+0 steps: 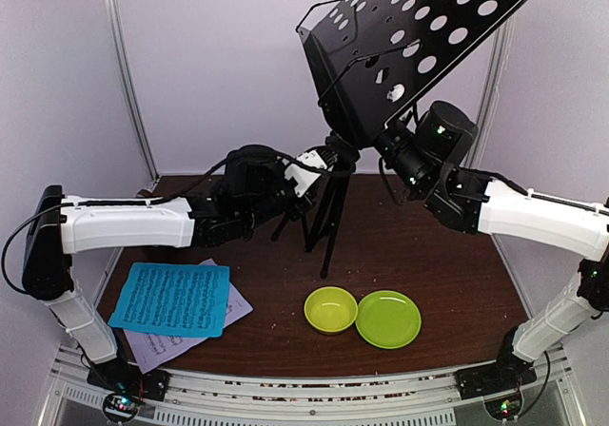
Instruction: Set up the instrument practice props
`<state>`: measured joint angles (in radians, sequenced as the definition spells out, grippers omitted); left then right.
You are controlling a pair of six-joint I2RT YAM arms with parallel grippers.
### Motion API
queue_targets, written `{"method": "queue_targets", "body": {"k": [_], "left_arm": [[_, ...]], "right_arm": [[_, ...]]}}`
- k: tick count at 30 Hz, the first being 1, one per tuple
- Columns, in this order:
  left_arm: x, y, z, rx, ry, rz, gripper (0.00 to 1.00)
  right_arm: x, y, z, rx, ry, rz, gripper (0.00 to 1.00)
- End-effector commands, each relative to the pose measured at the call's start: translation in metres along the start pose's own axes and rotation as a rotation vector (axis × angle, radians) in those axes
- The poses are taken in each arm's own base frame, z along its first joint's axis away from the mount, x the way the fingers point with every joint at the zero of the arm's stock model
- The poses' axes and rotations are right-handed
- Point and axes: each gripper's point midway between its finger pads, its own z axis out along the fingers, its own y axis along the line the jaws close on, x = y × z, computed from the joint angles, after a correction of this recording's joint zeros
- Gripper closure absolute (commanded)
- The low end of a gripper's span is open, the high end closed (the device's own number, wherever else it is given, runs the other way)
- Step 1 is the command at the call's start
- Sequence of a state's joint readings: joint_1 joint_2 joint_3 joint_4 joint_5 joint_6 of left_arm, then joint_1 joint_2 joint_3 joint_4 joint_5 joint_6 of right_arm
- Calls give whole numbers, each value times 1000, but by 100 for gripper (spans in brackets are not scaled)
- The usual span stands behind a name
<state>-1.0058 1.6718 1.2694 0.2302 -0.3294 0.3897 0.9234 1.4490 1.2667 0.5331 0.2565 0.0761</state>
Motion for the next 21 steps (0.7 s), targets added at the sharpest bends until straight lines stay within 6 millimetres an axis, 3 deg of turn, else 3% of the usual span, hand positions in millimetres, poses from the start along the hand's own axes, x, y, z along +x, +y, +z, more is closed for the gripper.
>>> {"method": "queue_targets", "body": {"k": [1,4,13,21], "left_arm": [[15,-22,0,74,9,221,93],[26,-20,2,70,24,248,98],[48,0,17,14,54,223,99],[66,-2,25,16,74,198,99]], "right_arm": [[-136,12,-21,-109,-337,117,100],[-138,11,-18,-121,-331,93,100],[-141,26,5,-229,-303,-4,100],[-138,29,29,-281,-293,-55,100]]}}
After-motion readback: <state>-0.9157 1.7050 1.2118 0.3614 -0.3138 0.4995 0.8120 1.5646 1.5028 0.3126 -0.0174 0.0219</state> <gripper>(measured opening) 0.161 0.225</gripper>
